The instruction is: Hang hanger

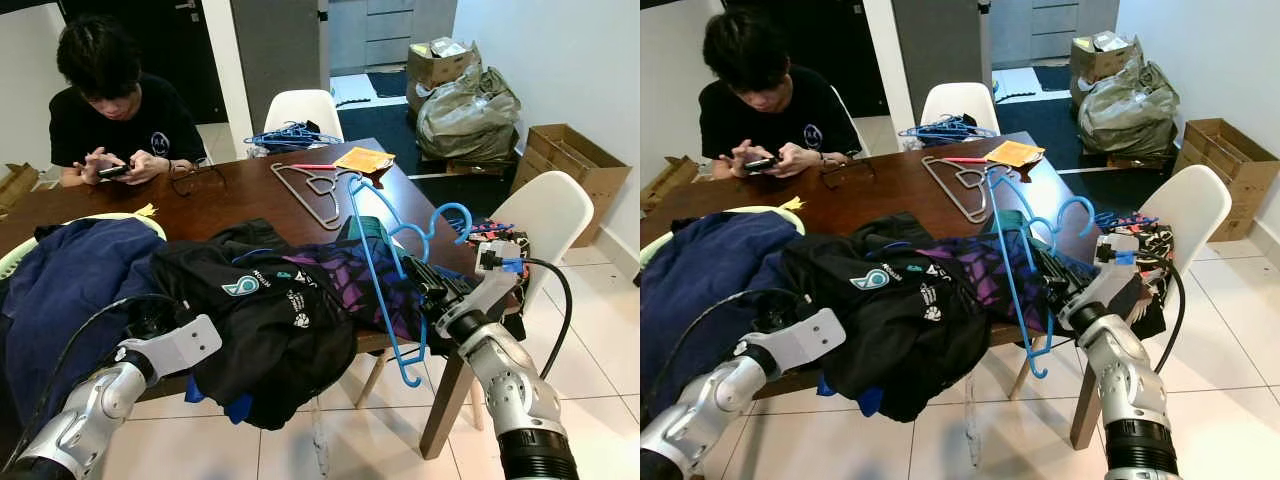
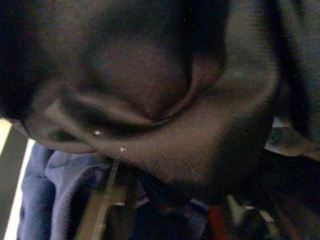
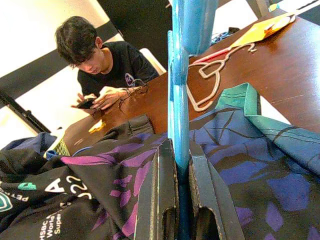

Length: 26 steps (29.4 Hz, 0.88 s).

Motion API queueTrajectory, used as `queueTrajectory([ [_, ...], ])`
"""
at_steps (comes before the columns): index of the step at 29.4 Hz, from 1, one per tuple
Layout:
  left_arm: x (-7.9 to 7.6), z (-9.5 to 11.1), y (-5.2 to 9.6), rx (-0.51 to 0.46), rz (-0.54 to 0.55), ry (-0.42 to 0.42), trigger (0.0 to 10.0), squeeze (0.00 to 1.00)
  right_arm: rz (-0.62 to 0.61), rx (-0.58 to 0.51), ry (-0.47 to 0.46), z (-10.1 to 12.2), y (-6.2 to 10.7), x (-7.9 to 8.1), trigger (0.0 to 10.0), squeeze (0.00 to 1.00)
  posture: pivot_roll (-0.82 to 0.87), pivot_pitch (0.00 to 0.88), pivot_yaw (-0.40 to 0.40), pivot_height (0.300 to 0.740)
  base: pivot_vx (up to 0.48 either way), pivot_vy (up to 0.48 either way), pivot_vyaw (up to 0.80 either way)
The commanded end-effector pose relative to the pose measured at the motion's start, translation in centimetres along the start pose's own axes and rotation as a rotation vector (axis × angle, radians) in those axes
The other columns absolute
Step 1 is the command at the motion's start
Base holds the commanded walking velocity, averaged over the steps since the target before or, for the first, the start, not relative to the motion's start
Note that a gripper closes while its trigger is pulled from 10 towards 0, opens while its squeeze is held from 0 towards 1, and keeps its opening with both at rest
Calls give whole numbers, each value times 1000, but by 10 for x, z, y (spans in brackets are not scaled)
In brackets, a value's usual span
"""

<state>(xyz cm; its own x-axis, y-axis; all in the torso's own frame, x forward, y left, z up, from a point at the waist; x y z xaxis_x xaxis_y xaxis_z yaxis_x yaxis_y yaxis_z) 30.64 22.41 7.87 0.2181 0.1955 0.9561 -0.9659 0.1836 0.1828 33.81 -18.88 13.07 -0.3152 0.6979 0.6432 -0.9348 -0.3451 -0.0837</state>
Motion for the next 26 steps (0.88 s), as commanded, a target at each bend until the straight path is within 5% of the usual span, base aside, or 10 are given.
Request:
queueTrajectory([
  [1, 7, -10, 2, 22, 18, -38, 0, 0, 11, 3, -9, -1, -2, 4, 10000, 0, -55, 0, 77, 731, 0, 0, 0],
  [7, 18, -10, 1, 12, 51, -56, 0, 0, 10, 0, -11, -1, -3, 4, 10000, 0, -51, 0, 78, 731, 0, 0, 0],
  [14, 54, -11, 2, -1, 138, -83, 0, 0, 10, -5, -16, -1, -5, 3, 10000, 0, -46, 0, 80, 731, 0, 0, 0],
  [17, 117, 9, 2, -109, 269, 117, 0, 0, 8, -8, -20, -1, -5, 2, 10000, 0, -31, 0, 78, 731, 0, 0, 0],
  [19, 126, 14, 3, -138, 283, 150, 0, 0, 7, -9, -21, -1, -5, 2, 10000, 0, -31, 0, 78, 731, 0, 0, 0],
  [21, 163, 37, 7, -268, 333, 268, 0, 0, 7, -10, -23, -1, -6, 1, 10000, 0, -26, 0, 78, 731, 0, 0, 0],
  [22, 163, 37, 7, -268, 333, 268, 0, 0, 7, -10, -23, -1, -6, 1, 10000, 0, -26, 0, 78, 731, 0, 0, 0],
  [24, 181, 50, 11, -338, 360, 310, 0, 0, 7, -11, -25, -1, -6, 1, 10000, 0, -24, 0, 80, 731, 0, 0, 0],
  [25, 203, 65, 16, -428, 394, 389, 0, 0, 6, -15, -29, -1, -7, 1, 10000, 0, -21, 0, 80, 731, 0, 0, 0],
  [26, 203, 65, 16, -428, 394, 389, 0, 0, 6, -15, -29, -1, -7, 1, 10000, 0, -21, 0, 80, 731, 0, 0, 0],
])
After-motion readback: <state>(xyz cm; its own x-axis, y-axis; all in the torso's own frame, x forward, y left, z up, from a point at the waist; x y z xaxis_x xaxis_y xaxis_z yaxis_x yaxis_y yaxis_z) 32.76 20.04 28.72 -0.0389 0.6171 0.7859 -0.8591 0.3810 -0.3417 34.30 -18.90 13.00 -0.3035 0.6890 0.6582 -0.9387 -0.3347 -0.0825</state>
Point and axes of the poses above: a point about 5 cm out from each wrist's last joint towards the gripper, its own y axis pointing back from the gripper into the wrist, its own z axis along the axis of the wrist's last joint, x = y × z, the point moved 2 cm from there along -y, pointing out of the wrist towards the gripper, and after that the axes turned 15 degrees about -y, right-handed, at the moved point
